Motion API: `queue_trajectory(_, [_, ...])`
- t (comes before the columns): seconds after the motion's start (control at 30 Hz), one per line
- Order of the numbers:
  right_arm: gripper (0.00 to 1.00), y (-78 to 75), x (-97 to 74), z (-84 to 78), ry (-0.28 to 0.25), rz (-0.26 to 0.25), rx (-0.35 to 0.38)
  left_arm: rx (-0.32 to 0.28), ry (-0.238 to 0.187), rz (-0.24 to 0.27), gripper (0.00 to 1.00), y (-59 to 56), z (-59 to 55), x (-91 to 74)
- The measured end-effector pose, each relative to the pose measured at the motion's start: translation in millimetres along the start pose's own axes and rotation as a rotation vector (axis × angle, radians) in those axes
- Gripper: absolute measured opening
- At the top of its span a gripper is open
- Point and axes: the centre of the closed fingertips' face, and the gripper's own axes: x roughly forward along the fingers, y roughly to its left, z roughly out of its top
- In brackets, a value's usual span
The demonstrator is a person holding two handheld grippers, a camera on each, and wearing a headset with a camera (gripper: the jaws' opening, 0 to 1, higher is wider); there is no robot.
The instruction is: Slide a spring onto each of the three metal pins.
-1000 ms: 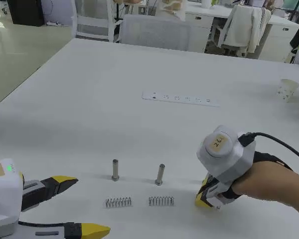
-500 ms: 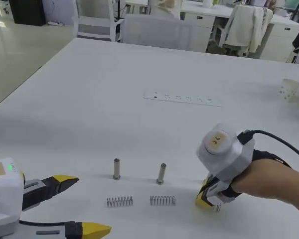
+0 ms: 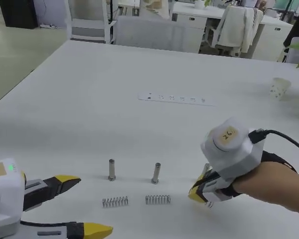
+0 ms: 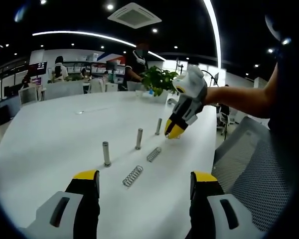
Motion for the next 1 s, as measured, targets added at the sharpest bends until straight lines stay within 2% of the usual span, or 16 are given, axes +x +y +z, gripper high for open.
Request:
queue_trajectory(0.4, [0.08, 21.1, -17.1, 40.5, -0.194, 0.028, 0.052, 0.0, 0.001, -0.035, 0.68, -5.7, 3.3, 2.6])
queue_trajectory(0.67, [0.08, 26.4, -23.8, 55.4, -0.283, 0.047, 0.077, 0.012, 0.019, -0.085, 0.65, -12.5, 4.7, 9.2])
queue_trajectory(0.83, [0.08, 32.0, -33.6, 71.5, -0.364, 0.068, 0.09, -0.008, -0.004, -0.131, 0.64, -18.4, 14.6, 14.6])
queue_trajectory(1.0, [0.08, 36.7, -41.3, 84.4, -0.413, 0.081, 0.093, -0.036, -0.023, -0.174, 0.61, -22.1, 22.4, 17.9])
